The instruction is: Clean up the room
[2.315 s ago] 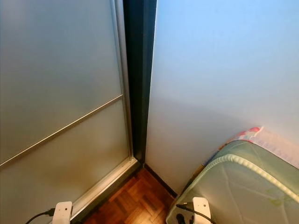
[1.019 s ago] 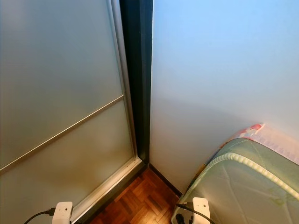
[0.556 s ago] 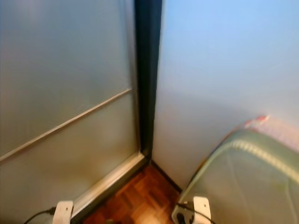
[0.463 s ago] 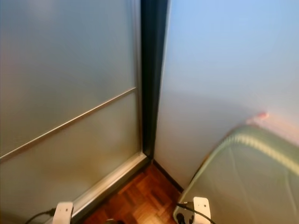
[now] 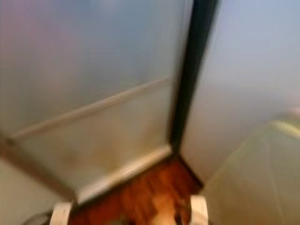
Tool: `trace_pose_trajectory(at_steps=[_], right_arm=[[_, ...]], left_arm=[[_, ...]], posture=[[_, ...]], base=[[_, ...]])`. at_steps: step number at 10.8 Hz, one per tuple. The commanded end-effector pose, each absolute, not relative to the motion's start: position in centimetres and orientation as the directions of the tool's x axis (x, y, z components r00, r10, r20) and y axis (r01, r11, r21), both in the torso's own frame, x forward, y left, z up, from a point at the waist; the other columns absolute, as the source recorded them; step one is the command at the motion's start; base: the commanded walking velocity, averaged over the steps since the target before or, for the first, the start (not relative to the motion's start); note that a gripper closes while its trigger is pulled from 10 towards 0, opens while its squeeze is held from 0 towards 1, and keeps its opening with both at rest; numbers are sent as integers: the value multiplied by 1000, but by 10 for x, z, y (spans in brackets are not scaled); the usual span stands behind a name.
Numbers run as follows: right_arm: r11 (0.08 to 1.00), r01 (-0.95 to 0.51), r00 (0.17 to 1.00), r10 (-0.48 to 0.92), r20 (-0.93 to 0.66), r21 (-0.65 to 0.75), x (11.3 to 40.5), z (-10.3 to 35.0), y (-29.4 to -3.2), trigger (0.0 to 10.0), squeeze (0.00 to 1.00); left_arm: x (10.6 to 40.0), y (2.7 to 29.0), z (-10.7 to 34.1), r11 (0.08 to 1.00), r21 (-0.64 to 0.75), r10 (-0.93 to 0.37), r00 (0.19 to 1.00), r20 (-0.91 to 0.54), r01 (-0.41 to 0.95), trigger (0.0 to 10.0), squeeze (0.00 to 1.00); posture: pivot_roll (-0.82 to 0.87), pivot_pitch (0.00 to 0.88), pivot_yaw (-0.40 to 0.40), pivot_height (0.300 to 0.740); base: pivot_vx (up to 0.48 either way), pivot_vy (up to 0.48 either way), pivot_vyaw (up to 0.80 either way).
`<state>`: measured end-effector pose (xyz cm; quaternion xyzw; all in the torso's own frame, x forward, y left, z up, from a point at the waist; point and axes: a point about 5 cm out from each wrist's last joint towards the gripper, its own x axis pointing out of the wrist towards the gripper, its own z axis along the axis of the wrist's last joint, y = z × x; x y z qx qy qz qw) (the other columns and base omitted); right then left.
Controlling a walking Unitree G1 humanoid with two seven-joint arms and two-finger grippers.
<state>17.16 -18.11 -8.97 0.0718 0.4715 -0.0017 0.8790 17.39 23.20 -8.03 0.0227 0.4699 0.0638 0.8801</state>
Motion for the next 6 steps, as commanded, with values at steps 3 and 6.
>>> trace_pose_trajectory(at_steps=[3, 6], right_arm=[[990, 87, 541, 43, -840, 107, 166, -91, -188, 10000, 0], [990, 89, 544, 42, -838, 108, 167, -91, -188, 10000, 0]], left_arm=[[166, 228, -85, 993, 97, 119, 534, -837, -70, 10000, 0], [167, 228, -84, 993, 100, 121, 533, -837, -69, 10000, 0]], posture=[[184, 39, -22, 740], [192, 45, -25, 740]], base=[[-186, 0, 0], [0, 0, 0]])
